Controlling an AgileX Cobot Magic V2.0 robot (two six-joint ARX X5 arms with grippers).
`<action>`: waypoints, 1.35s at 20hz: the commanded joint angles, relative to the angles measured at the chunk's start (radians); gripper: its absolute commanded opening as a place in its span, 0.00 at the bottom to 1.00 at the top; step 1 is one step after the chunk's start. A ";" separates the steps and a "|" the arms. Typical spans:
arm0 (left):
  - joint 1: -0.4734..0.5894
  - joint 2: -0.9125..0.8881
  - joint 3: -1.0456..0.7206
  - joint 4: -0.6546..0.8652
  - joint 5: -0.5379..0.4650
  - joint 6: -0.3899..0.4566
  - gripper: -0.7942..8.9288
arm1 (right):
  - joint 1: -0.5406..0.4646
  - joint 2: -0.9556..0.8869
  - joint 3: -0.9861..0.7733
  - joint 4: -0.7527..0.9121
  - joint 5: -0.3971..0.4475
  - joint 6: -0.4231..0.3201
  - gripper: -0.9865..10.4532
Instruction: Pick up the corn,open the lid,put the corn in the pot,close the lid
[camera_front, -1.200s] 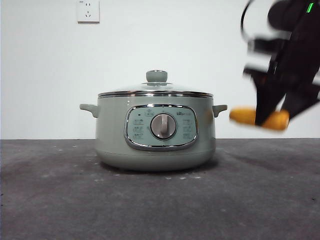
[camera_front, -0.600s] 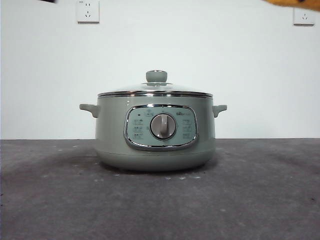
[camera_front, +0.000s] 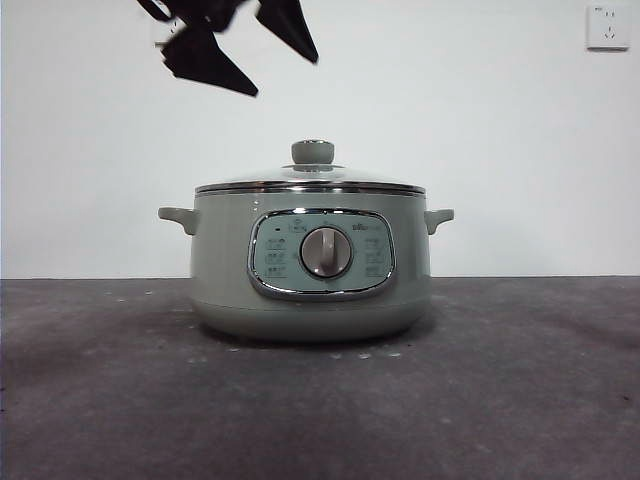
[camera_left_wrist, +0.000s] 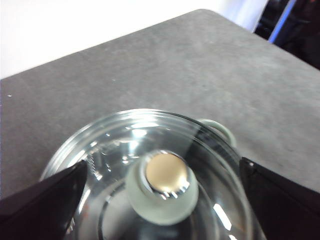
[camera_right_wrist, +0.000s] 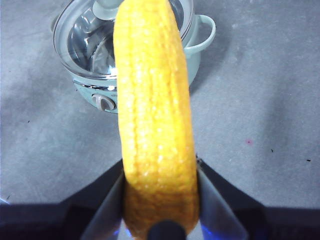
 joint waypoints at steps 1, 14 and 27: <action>-0.017 0.074 0.048 0.002 -0.010 0.017 0.66 | 0.002 -0.002 0.001 0.004 -0.005 0.006 0.08; -0.064 0.192 0.084 -0.048 -0.142 0.088 0.66 | 0.002 -0.002 0.001 0.006 -0.004 0.006 0.08; -0.066 0.223 0.084 -0.047 -0.140 0.063 0.38 | 0.002 0.002 0.001 0.004 -0.002 -0.002 0.08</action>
